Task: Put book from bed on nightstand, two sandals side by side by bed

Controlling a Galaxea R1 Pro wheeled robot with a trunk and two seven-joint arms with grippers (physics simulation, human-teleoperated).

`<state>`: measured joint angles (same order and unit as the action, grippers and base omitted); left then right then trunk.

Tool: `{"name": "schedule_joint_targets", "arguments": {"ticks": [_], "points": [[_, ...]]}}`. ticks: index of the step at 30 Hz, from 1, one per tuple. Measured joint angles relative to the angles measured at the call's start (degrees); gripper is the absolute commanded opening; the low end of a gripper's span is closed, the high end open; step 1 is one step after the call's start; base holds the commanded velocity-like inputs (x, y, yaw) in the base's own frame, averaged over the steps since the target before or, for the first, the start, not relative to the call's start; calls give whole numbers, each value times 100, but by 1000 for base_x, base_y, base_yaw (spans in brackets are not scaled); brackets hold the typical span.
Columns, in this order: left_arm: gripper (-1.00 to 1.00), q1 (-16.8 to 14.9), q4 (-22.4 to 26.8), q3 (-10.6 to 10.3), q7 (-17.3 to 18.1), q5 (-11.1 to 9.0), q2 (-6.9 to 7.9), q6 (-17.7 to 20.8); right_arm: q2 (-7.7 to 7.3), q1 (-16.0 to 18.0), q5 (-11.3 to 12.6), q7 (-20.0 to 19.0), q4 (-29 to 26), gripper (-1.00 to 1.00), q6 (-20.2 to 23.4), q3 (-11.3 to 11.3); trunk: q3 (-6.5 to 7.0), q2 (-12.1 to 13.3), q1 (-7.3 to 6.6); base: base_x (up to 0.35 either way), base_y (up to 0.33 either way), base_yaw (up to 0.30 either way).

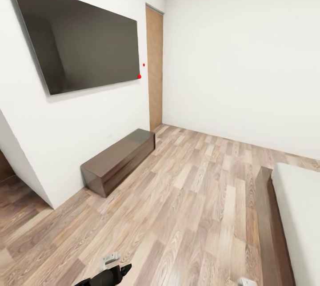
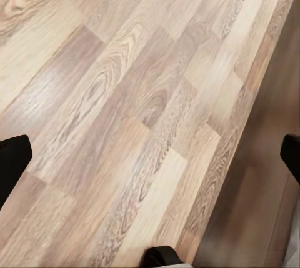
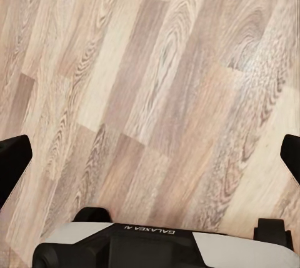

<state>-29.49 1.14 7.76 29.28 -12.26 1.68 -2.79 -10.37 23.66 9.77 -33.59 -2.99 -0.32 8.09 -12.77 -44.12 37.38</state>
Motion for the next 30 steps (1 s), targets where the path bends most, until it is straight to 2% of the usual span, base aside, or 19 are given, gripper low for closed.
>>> {"name": "schedule_joint_targets", "arguments": {"ticks": [18, 23, 24, 25, 26, 27, 28, 30], "points": [[100, 0, 4, 0, -34, 23, -8, -8, 0, 0, 0, 6, 1, 100, 0, 0, 0, 0, 0, 322, 0, -242], [100, 0, 14, -132, -758, 603, -74, -49, 0, 0, 7, 15, 0, 100, 0, 3, 0, 0, 0, 314, 0, -243], [100, 0, 12, -186, -1031, 880, -102, -53, -1, 0, 9, 18, 0, 100, 0, 5, 0, 0, 0, 315, 0, -242], [100, 0, 5, -252, -1392, 1251, -132, -47, -5, 0, 13, 21, 0, 100, 0, 13, 0, 0, 0, 315, 0, -242], [100, 1, 4, -262, -1489, 1375, -138, -45, -6, 0, 14, 22, 0, 100, 0, 16, 0, 0, 0, 314, 0, -242], [100, 10, 0, -279, -1614, 1580, -146, -39, -7, 0, 14, 20, 0, 100, 0, 20, 0, 0, 0, 314, 0, -242], [100, 27, -1, -285, -1661, 1673, -149, -37, -7, 0, 14, 21, 0, 100, 0, 22, 0, 0, 0, 314, 0, -243], [100, 214, 0, -306, -1771, 1951, -153, -38, -8, 0, 20, 24, 0, 100, 0, 25, -1, 0, 0, 311, 0, -242]]}}
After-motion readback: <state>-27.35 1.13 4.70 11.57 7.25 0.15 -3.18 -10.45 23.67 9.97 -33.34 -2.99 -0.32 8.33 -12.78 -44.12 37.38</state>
